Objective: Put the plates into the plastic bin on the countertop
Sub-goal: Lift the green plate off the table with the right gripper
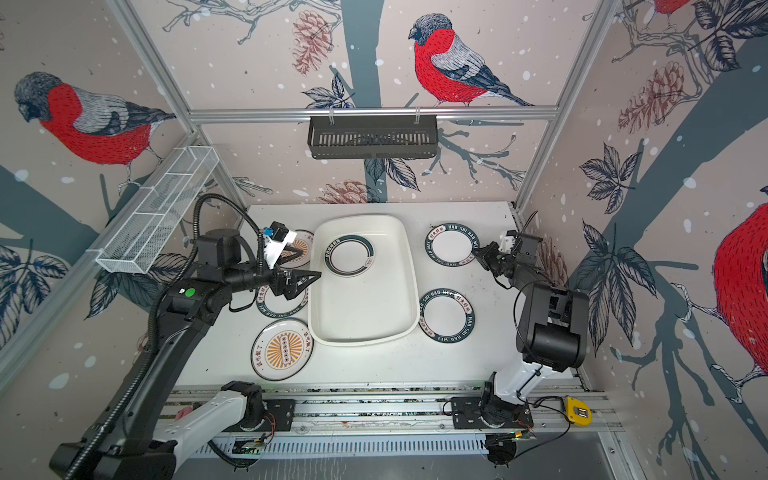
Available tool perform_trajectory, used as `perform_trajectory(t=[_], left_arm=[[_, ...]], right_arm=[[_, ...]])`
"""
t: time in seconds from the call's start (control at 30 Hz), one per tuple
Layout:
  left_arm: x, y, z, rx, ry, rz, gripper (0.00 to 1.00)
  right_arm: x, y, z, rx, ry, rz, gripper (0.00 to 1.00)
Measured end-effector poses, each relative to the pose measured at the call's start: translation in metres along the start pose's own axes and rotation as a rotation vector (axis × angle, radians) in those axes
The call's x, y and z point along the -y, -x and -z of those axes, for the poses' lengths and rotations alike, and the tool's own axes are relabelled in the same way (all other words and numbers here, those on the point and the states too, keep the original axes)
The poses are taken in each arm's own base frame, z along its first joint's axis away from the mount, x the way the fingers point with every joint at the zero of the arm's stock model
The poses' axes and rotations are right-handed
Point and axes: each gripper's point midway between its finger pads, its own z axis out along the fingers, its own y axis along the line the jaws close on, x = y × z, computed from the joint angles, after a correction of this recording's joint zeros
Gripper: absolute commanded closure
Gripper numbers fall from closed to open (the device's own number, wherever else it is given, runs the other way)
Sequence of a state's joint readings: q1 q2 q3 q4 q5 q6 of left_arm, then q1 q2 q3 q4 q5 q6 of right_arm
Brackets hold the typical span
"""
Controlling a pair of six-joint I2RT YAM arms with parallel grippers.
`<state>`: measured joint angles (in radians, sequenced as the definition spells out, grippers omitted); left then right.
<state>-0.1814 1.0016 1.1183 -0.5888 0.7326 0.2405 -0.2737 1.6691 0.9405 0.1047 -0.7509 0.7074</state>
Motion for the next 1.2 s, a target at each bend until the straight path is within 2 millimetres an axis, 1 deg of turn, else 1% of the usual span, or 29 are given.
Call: perform_trajectory(t=[0.2, 0.33, 0.53, 0.7, 0.83, 0.97, 1.2], left_arm=[[0.0, 0.0, 0.0, 0.0, 0.0, 0.0, 0.02], [0.0, 0.0, 0.0, 0.0, 0.0, 0.0, 0.02], [0.0, 0.0, 0.0, 0.0, 0.0, 0.0, 0.02], [0.0, 0.0, -0.001, -0.001, -0.001, 0.002, 0.02], [-0.001, 0.0, -0.001, -0.003, -0.002, 0.003, 0.02], [-0.001, 0.0, -0.002, -0.002, -0.004, 0.003, 0.02], [-0.001, 0.001, -0.002, -0.002, -0.004, 0.007, 0.02]], right_arm=[[-0.018, 0.009, 0.01, 0.015, 0.011, 0.022, 0.99], [-0.025, 0.011, 0.014, 0.015, 0.012, 0.035, 0.99], [-0.034, 0.008, 0.016, -0.005, 0.007, 0.049, 0.99], [-0.047, 0.003, 0.018, -0.02, 0.016, 0.079, 0.99], [-0.064, -0.002, 0.02, -0.03, 0.035, 0.106, 0.99], [-0.086, -0.01, 0.021, -0.043, 0.06, 0.144, 0.98], [-0.125, -0.034, 0.013, -0.09, 0.1, 0.216, 0.98]])
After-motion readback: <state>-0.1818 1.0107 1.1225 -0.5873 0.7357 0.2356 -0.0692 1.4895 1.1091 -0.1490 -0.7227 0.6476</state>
